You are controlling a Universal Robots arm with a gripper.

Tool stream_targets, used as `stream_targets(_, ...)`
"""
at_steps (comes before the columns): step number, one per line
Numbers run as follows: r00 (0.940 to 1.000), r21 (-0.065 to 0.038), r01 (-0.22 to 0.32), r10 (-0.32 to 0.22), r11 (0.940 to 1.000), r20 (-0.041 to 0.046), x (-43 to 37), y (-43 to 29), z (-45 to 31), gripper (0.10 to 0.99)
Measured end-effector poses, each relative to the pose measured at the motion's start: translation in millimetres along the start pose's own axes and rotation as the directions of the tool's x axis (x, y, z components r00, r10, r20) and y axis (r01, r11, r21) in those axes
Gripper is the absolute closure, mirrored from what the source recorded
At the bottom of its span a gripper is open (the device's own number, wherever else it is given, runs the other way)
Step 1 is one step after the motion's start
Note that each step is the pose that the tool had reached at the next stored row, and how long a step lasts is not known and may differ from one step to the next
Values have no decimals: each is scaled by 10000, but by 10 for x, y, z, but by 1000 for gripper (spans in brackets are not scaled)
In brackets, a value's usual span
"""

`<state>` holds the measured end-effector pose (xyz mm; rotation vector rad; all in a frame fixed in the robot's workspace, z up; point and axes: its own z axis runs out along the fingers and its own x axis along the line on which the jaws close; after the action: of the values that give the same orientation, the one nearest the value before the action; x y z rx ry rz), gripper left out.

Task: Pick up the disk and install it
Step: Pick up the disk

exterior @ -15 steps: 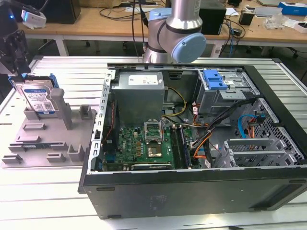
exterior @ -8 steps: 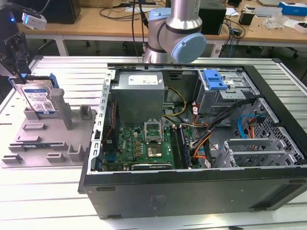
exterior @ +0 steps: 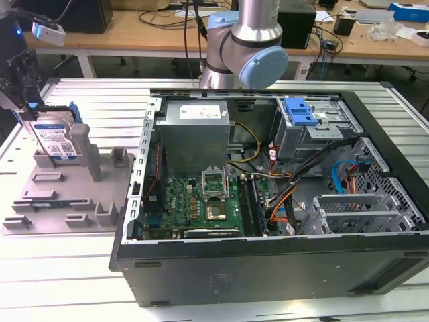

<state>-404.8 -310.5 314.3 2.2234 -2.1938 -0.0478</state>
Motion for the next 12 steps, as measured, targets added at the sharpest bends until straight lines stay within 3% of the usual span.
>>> stream_targets(12,10000,1,-92,92,10000,3,1,-1,57,588)
